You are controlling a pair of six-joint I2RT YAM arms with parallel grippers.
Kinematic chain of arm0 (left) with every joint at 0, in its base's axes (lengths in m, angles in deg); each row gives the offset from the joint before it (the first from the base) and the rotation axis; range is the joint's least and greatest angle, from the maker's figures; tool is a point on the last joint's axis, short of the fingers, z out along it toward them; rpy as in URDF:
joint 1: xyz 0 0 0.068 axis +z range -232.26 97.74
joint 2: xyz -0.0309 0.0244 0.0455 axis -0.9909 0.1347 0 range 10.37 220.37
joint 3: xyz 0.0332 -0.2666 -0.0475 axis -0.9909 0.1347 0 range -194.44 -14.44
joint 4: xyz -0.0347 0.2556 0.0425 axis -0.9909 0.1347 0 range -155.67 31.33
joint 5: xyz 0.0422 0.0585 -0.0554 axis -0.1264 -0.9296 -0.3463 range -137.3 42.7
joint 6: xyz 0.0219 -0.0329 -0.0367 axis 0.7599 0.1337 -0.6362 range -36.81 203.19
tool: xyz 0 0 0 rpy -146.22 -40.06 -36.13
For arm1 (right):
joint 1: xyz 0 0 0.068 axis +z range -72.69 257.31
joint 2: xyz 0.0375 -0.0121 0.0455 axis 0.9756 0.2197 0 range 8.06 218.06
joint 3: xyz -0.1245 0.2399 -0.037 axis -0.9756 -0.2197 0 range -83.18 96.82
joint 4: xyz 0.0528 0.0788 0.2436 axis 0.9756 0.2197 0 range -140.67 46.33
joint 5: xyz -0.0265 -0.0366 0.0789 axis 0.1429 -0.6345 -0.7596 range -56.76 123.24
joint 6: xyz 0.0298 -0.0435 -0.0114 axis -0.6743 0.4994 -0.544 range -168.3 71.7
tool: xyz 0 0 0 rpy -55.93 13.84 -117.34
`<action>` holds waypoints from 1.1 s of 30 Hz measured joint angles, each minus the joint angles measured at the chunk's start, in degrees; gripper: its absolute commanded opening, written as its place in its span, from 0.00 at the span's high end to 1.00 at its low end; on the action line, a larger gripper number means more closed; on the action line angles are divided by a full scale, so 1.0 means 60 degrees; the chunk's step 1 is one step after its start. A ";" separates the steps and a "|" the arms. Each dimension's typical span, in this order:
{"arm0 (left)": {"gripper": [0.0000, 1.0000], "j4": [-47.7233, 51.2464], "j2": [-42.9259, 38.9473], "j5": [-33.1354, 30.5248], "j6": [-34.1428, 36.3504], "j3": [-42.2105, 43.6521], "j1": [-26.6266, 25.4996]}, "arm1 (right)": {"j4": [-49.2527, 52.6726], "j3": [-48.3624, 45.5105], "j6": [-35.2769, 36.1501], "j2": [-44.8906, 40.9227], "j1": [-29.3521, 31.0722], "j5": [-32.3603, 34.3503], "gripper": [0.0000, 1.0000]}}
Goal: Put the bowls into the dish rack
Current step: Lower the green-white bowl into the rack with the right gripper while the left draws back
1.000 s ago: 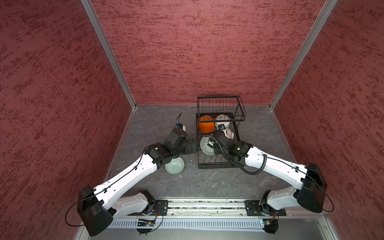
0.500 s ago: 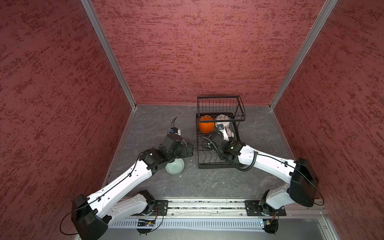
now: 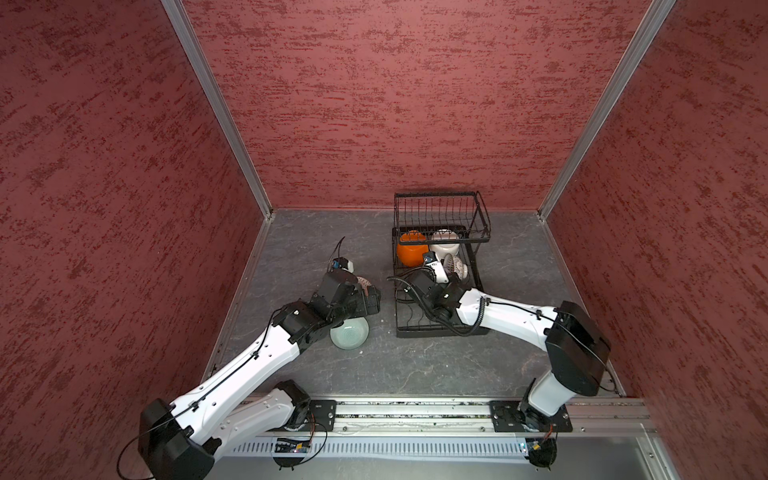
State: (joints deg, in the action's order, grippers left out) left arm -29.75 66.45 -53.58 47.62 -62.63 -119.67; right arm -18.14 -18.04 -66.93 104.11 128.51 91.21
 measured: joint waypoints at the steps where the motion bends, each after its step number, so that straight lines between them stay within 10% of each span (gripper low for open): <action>1: 0.00 0.0000 -0.0007 0.0004 0.0000 0.0025 0.0018 | -0.0084 0.0026 0.0124 0.0084 0.0000 0.0131 1.00; 33: 0.00 0.0015 -0.0543 0.0004 -0.0004 0.0251 0.0393 | -0.3814 0.0164 0.3821 0.1319 -0.0484 0.1727 1.00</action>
State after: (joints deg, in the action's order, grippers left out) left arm -29.66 63.19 -53.56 47.60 -61.12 -117.31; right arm -41.02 -17.05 -44.01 112.03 125.60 101.57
